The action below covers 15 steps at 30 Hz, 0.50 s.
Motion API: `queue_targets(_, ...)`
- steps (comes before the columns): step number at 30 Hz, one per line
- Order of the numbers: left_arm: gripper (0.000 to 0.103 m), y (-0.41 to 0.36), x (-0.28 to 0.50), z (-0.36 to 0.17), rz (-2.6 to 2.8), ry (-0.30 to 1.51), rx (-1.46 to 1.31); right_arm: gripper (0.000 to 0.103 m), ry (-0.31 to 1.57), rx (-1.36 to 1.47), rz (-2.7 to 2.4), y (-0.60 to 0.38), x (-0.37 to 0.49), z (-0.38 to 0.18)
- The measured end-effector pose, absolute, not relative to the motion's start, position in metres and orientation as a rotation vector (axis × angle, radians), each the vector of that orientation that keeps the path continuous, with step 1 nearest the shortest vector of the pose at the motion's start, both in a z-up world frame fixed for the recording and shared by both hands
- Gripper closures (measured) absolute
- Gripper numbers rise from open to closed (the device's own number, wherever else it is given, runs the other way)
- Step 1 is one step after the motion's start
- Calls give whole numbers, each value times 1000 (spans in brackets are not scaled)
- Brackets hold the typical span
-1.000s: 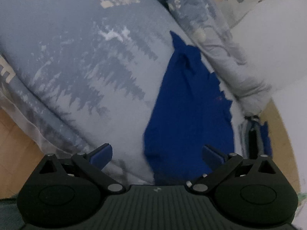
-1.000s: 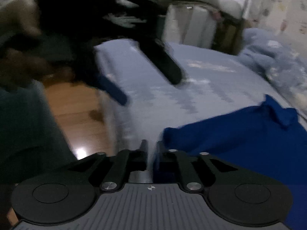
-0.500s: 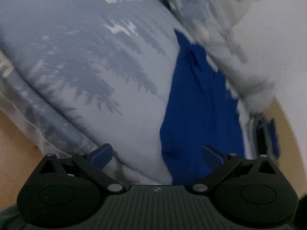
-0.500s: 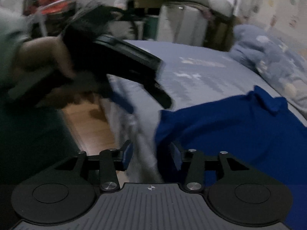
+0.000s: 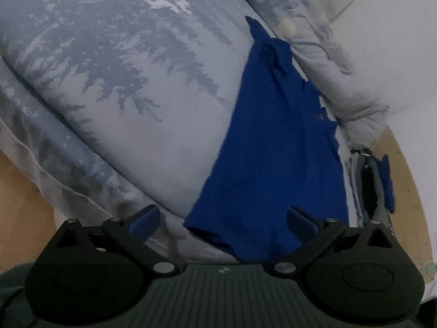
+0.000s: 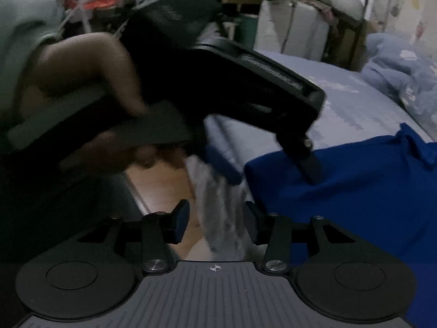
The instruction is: Fold clothes
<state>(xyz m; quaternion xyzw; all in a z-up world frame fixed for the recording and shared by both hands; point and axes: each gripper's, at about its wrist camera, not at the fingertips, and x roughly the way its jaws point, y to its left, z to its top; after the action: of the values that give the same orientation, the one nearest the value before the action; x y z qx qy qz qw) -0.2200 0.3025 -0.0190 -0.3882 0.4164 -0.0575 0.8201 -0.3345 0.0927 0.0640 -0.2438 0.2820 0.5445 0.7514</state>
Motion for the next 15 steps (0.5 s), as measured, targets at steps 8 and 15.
queue_targets(8,59,305,-223,-19,-92,895,-830,55,642,-521,1115,47,-341,86)
queue_targets(15,96,302,-232,6,-131,817,-901,53,632,-534,932,-13,-336,108)
